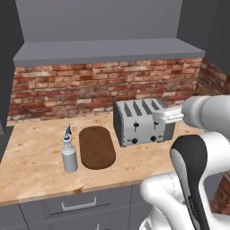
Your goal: Grab the spray bottle from the cabinet, then place it next to the cutting board for sanitizing. Then grab the dish brush from the countertop next to the sink and place it next to the cutting board.
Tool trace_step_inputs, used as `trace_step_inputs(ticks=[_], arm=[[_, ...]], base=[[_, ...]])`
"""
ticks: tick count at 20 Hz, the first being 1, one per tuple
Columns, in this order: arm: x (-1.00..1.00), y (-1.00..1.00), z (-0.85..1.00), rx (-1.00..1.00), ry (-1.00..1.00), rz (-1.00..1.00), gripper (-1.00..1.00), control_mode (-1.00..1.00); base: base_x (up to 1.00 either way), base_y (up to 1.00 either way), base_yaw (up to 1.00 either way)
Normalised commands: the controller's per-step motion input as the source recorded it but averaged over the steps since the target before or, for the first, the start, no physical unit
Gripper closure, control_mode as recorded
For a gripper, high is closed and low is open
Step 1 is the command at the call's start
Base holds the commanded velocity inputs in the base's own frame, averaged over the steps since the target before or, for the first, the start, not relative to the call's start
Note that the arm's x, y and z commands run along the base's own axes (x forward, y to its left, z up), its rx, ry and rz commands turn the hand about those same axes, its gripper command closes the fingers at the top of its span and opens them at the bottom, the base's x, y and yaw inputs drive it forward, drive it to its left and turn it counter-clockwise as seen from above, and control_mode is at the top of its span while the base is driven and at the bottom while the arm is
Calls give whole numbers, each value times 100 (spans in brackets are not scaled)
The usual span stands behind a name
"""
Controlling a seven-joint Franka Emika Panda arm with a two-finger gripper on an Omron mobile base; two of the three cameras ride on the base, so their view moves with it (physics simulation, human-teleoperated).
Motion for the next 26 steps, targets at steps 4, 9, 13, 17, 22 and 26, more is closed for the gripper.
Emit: trace_step_inputs(ticks=[4, 9, 13, 17, 22, 26], arm=[[-19, -5, 0, 0, -23, -6, -100, 100], [0, 0, 0, 0, 0, 0, -100, 100], [0, 0, 0, 0, 0, 0, -100, 100], [0, 0, 0, 0, 0, 0, -100, 100], [0, 0, 0, 0, 0, 0, -100, 100], [0, 0, 0, 0, 0, 0, -100, 100]], base=[[-18, 0, -1], [-99, -7, 1], [-100, 7, 17], [-100, 27, 28], [-51, 98, 42], [-4, 84, 63]])
